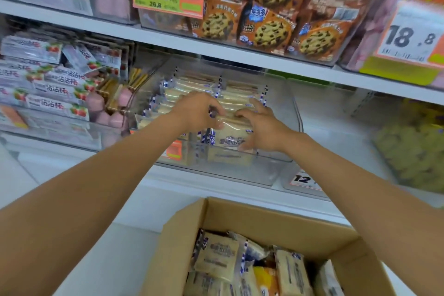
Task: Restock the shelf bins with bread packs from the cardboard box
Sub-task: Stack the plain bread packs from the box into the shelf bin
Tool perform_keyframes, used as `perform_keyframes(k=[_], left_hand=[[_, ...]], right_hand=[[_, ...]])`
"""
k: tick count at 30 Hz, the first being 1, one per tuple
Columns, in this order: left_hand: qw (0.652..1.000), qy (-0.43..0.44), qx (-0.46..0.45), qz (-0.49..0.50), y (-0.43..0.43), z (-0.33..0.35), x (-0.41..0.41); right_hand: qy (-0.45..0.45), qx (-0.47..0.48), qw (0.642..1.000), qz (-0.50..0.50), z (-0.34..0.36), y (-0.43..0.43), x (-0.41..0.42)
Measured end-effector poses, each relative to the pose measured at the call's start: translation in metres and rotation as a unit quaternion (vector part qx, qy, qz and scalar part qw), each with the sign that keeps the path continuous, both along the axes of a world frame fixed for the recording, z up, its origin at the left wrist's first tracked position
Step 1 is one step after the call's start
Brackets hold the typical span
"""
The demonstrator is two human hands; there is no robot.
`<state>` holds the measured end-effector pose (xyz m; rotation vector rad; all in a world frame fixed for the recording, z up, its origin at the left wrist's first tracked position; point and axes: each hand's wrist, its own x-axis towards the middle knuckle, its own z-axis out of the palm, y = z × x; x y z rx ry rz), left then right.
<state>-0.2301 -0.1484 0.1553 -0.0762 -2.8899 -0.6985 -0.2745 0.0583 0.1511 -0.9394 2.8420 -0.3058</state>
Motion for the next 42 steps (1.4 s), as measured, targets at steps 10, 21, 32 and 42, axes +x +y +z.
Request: perform_keyframes(k=[10, 21, 32, 42], left_hand=[[0.993, 0.091, 0.059, 0.043, 0.029, 0.009, 0.05], [0.976, -0.131, 0.164, 0.065, 0.12, -0.094, 0.165], [0.908, -0.244, 0.28, 0.194, 0.138, -0.197, 0.205], [0.887, -0.322, 0.312, 0.108, 0.161, -0.195, 0.184]], right_hand=[[0.051, -0.096, 0.994, -0.011, 0.018, 0.017, 0.034], [-0.128, -0.102, 0.984, -0.069, -0.096, 0.129, 0.16], [-0.422, -0.074, 0.859, -0.28, -0.263, 0.129, 0.215], [-0.4, -0.173, 0.886, -0.155, -0.192, 0.177, 0.176]])
